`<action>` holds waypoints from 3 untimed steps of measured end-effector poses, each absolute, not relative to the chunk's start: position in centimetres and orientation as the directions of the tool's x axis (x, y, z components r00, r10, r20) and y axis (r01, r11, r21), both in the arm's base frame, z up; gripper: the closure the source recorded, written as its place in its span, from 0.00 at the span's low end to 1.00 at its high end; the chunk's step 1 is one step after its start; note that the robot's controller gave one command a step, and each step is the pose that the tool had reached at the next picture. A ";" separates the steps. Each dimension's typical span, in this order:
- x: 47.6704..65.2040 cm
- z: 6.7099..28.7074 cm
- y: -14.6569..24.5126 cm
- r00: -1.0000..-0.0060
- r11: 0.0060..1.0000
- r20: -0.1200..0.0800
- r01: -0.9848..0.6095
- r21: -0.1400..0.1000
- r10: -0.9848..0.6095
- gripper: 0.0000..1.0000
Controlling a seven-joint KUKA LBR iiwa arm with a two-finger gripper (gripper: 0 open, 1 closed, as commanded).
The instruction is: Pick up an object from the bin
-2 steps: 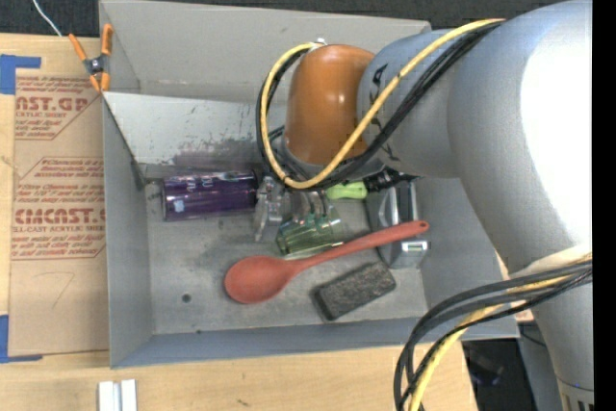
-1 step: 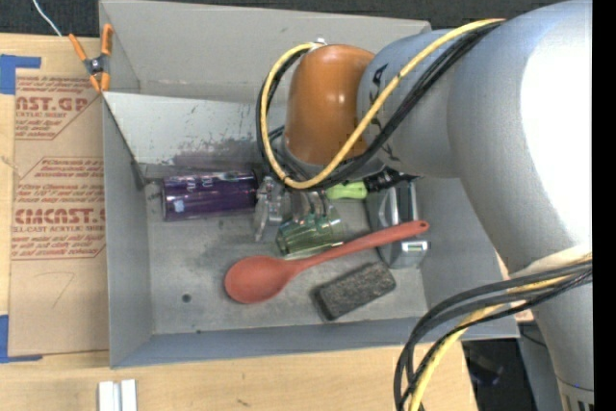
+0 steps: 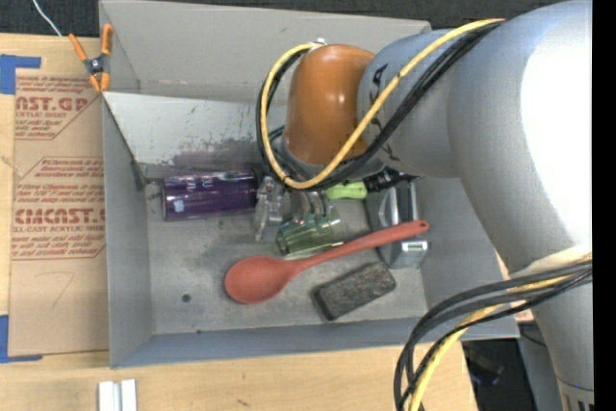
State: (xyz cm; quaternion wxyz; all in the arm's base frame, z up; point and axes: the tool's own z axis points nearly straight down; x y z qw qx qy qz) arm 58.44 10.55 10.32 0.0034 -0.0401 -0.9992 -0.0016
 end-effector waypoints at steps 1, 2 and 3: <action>58.4 10.3 10.6 -0.997 0.997 0.007 0.080 0.003 0.080 1.00; 58.4 10.3 10.6 -0.997 0.997 0.007 0.080 0.003 0.080 1.00; 58.4 10.3 10.6 -0.997 0.997 0.007 0.080 0.003 0.080 1.00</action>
Offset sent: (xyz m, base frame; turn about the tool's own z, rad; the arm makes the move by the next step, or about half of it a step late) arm 0.0000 0.0000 0.0000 0.0000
